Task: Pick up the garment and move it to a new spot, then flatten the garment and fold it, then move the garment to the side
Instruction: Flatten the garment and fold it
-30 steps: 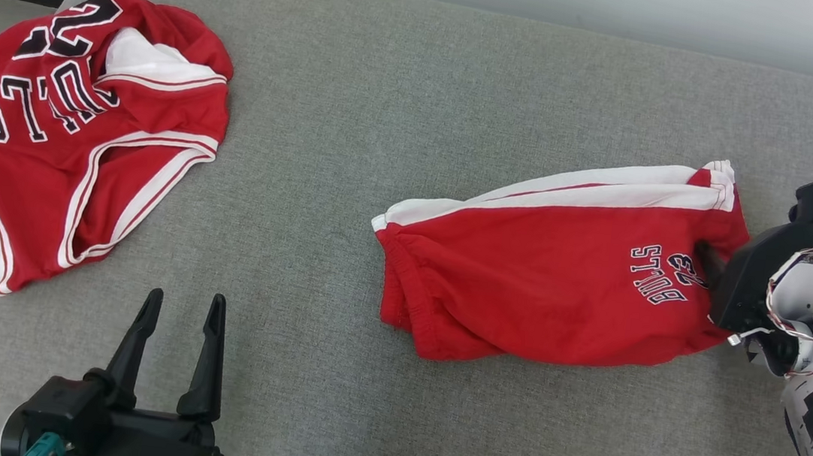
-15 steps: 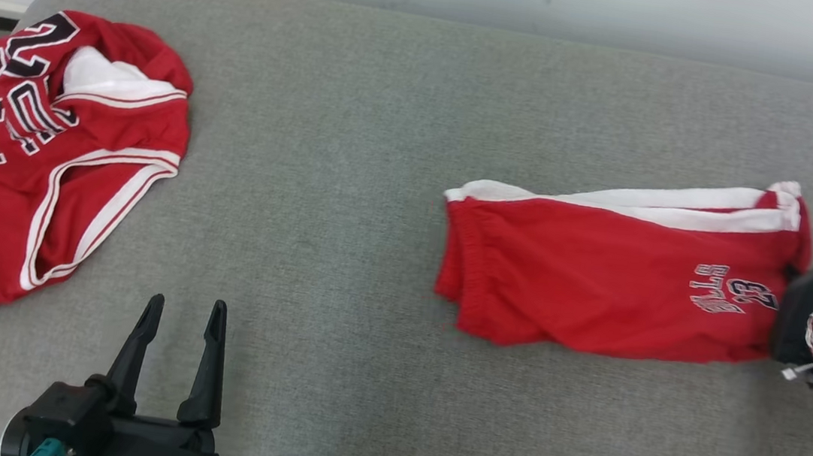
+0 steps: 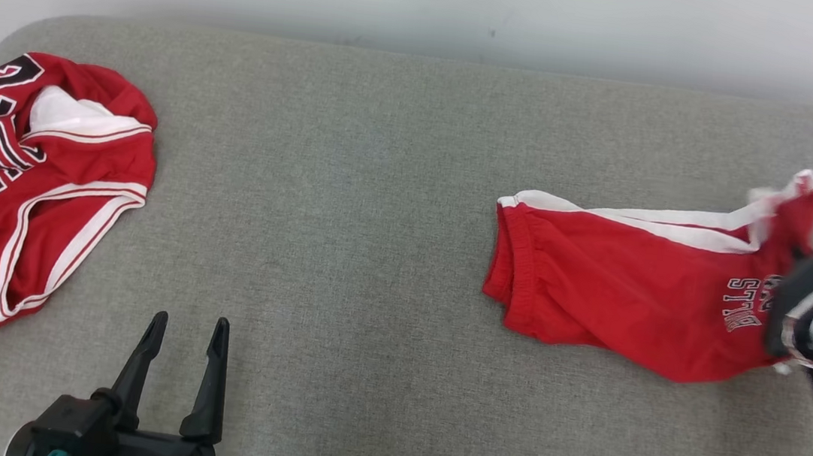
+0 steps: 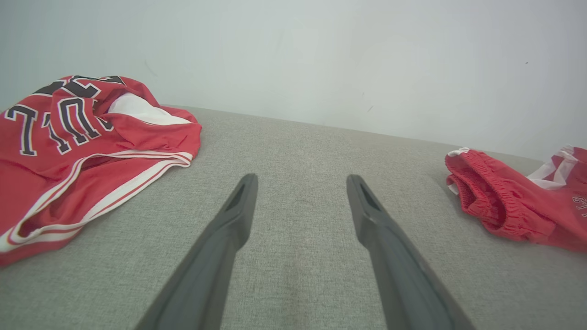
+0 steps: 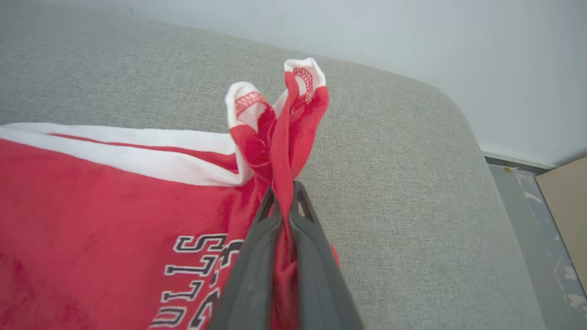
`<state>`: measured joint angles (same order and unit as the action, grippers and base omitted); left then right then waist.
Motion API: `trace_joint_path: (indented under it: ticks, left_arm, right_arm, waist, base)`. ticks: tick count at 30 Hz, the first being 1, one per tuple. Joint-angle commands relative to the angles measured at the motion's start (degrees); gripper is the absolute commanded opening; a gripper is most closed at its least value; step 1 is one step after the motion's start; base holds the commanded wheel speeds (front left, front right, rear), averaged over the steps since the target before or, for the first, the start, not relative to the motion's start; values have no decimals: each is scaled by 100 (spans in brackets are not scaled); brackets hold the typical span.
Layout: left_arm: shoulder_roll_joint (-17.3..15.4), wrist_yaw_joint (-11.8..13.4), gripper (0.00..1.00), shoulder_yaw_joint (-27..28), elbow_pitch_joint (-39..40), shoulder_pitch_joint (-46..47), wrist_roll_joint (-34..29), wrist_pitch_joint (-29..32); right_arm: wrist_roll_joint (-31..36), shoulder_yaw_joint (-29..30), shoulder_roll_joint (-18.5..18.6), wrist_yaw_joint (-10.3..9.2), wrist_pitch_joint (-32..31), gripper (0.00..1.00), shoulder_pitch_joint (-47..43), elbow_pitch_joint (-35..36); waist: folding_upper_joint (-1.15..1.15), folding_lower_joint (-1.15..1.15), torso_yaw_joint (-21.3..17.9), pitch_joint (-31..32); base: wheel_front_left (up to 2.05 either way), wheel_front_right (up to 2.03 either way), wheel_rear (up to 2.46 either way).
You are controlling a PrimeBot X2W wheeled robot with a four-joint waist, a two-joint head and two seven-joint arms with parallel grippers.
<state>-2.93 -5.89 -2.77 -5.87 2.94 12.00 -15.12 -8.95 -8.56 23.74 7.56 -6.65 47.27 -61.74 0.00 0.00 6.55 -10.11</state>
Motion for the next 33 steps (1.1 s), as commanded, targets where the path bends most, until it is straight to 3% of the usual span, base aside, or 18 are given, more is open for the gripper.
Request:
trace_joint_path:
  ticks: [1,8,13,27,28,29,30,33]
  left_arm:
    - [4,19,100,2,-6,-87,-73,-4]
    - [5,55,100,-79,-24,-126,-9,-3]
    - [4,76,100,-141,-43,-159,32,-3]
    - [4,171,100,-274,-54,-221,114,-4]
    - [4,180,100,-278,-52,-222,115,-4]
    - [4,178,100,-282,-52,-228,115,-4]
    - [4,184,100,-285,-49,-233,114,-4]
    - [4,199,100,-280,-26,-237,112,-4]
  right_arm:
    - [103,-46,-169,-15,-41,0,42,144]
    - [38,-493,-1020,-15,-581,0,-109,845]
    - [-98,-879,-1412,-15,-909,0,-269,1281]
    - [-297,-1350,-1873,-15,-1348,0,-610,1797]
    - [-327,-1339,-1889,-15,-1383,4,-633,1791]
    - [-375,-1324,-1901,-15,-1380,82,-650,1801]
    - [-435,-1263,-1917,-15,-1319,100,-653,1840]
    - [-955,-1059,-2010,-15,-1176,100,-724,2027]
  waist:
    - [0,0,-58,69]
    - [0,0,-59,173]
    - [0,0,14,224]
    - [0,0,161,306]
    - [0,0,160,309]
    - [0,0,158,312]
    - [0,0,156,314]
    - [0,0,143,318]
  base:
    - [0,0,0]
    - [0,0,0]
    - [0,0,0]
    - [0,0,0]
    - [0,0,0]
    - [0,0,0]
    - [0,0,0]
    - [0,0,0]
